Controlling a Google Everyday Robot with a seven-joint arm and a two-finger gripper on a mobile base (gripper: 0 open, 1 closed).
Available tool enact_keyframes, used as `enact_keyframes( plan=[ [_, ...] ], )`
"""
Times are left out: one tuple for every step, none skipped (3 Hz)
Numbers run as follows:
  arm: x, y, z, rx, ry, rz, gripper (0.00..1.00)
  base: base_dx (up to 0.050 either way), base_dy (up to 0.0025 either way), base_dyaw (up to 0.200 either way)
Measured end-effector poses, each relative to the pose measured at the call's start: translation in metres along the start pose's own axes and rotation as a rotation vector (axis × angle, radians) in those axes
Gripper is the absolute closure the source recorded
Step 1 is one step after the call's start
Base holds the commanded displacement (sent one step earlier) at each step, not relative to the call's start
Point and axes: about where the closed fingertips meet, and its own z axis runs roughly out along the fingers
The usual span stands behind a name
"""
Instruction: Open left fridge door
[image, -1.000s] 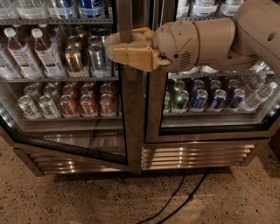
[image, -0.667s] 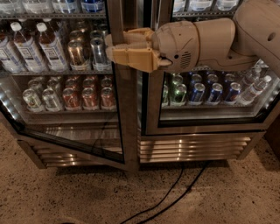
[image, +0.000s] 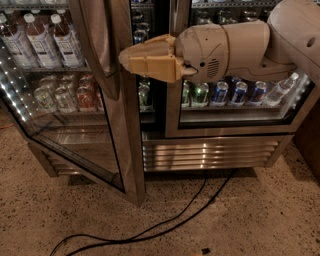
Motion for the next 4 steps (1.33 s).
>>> enact_keyframes(
  plan=[
    [0.0000, 0.0000, 0.0000, 0.000, 0.000, 0.000, 1.00, -0.050, -0.00005, 0.000],
    [0.0000, 0.0000, 0.0001, 0.000, 0.000, 0.000, 1.00, -0.050, -0.00007, 0.000],
    [-0.0001, 0.0001, 0.0001, 0.000, 0.000, 0.000, 1.00, 0.000, 0.00000, 0.000],
    [-0.0001, 0.0001, 0.0002, 0.000, 0.000, 0.000, 0.81, 0.000, 0.00000, 0.000]
  ],
)
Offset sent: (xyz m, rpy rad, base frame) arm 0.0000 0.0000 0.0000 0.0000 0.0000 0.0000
